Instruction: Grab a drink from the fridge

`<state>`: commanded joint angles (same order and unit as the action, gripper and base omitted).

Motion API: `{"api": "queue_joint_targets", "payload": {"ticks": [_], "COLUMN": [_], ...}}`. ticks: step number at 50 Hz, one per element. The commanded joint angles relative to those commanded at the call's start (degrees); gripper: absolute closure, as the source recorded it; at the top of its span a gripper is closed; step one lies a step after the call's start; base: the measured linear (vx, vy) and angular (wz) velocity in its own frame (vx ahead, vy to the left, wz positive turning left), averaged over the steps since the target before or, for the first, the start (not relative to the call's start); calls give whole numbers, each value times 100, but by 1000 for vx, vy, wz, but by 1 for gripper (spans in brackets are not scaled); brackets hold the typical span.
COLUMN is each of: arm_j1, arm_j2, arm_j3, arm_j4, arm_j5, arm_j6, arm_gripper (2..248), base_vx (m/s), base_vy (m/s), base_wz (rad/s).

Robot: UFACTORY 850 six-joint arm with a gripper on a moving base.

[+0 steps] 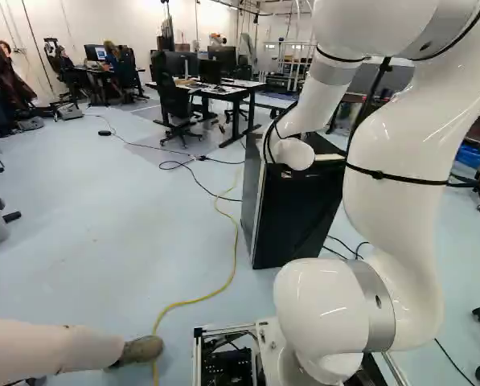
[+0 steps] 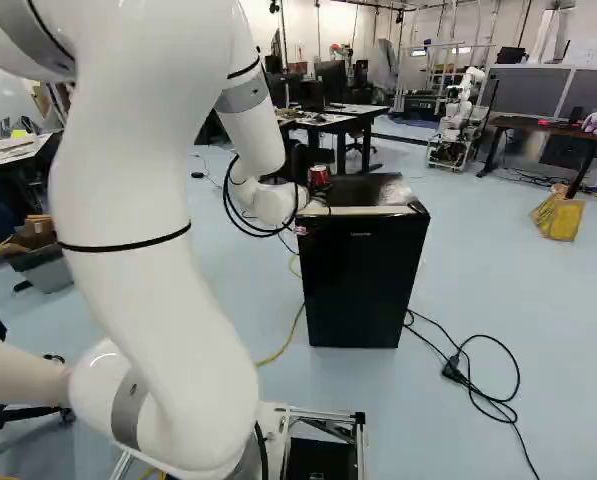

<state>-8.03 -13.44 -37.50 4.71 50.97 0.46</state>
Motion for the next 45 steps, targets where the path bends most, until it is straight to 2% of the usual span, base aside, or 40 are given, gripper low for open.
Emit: {"api": "queue_joint_targets", "payload": {"ticks": [18,45], "arm_j1": [167,479], "arm_j2": [613,1757], "arm_j3": [677,1940], "arm_j4": [-98,-281], "arm_j5": [-20,-58], "arm_j6": [-10,-27], "arm_gripper": [153,153], "base_vx": [0,0], "base_vy": [0,0], "base_wz": [0,0]}}
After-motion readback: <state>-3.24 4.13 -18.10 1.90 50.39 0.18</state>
